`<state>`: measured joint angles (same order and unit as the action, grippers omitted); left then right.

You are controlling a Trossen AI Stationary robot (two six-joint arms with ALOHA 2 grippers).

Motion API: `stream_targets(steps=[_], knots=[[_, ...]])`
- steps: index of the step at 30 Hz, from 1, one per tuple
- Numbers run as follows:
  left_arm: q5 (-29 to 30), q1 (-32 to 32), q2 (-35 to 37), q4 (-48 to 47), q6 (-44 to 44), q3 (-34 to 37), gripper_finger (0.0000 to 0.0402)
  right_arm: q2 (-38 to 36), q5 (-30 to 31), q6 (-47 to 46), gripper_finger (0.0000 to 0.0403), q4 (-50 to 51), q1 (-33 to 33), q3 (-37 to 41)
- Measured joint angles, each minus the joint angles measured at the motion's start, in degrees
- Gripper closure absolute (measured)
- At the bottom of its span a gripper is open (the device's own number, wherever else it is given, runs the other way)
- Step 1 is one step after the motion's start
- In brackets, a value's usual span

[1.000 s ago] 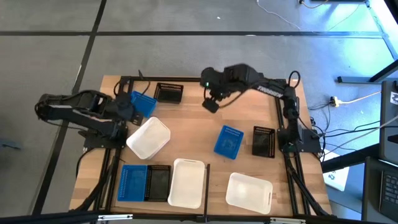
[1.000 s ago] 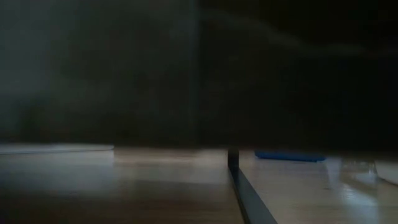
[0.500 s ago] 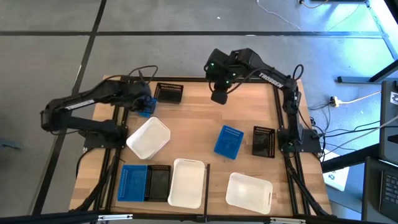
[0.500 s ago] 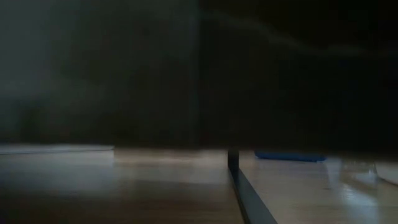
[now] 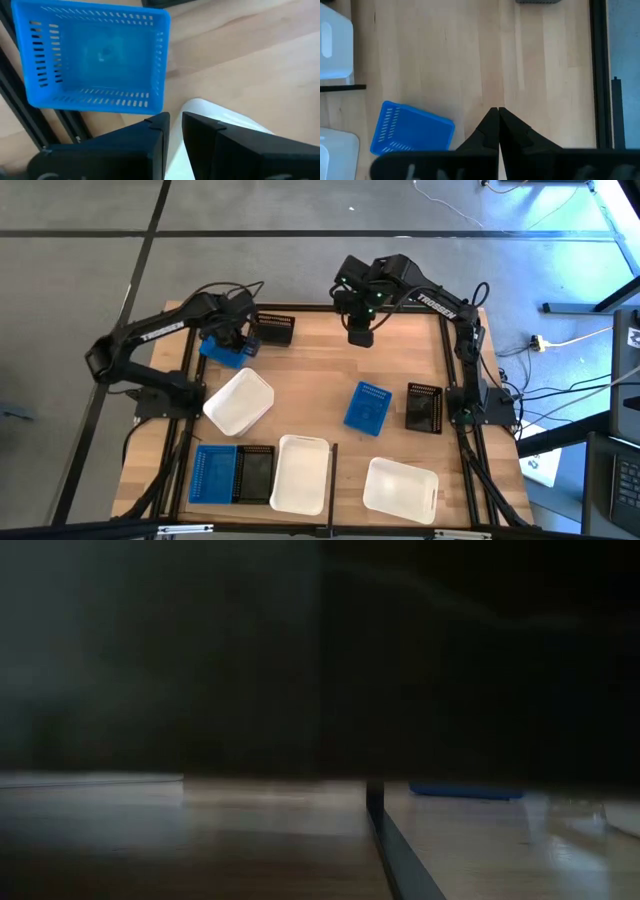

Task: Stack baskets on shelf by color
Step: Stack the left blue bin on top of the blue bin on the shelf

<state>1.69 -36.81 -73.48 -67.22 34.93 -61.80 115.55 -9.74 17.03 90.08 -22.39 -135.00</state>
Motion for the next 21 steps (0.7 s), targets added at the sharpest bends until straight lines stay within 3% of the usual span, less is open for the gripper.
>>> stream_targets(steps=[21], knots=[[-0.58,-5.08,-16.11,6.66,-8.64,0.02,0.0360,0.00,-0.65,3.36,0.0402,-0.05,0.00,0.00]])
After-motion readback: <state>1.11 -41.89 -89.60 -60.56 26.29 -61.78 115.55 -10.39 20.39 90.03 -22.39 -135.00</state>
